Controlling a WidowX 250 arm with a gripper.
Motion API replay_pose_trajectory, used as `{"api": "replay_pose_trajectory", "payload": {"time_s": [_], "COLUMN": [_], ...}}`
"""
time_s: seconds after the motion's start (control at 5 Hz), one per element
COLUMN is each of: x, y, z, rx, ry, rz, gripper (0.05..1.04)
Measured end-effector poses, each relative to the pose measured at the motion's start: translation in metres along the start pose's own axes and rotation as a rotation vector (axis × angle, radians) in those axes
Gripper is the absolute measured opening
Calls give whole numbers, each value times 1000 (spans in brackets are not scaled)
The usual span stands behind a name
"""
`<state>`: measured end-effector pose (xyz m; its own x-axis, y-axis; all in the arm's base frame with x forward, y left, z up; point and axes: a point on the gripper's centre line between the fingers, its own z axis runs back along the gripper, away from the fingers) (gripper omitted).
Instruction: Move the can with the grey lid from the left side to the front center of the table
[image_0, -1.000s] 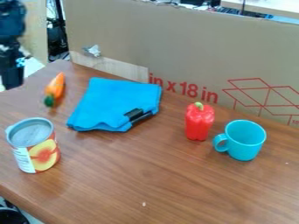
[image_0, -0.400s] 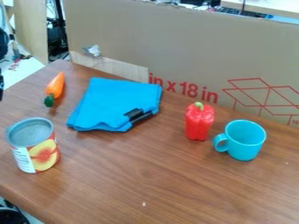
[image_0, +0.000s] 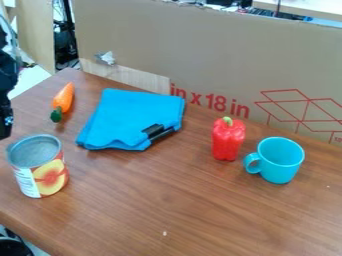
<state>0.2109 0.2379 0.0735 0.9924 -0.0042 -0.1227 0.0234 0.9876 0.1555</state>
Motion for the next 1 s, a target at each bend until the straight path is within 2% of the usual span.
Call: {"api": "replay_pose_trajectory", "payload": {"time_s": [0.2,0.4,0.6,0.8,1.0], "x": [9,9,11,13,20], "y": [-22,-59,-107,-157,-206], "z": [-7,-17,-13,-11,-4], "rx": [4,-39,-84,-183,-243], "ry": [32,80,118,142,151], "rz": [-72,-161,-257,-302,-299], "gripper": [1001,999,999,1000,999]}}
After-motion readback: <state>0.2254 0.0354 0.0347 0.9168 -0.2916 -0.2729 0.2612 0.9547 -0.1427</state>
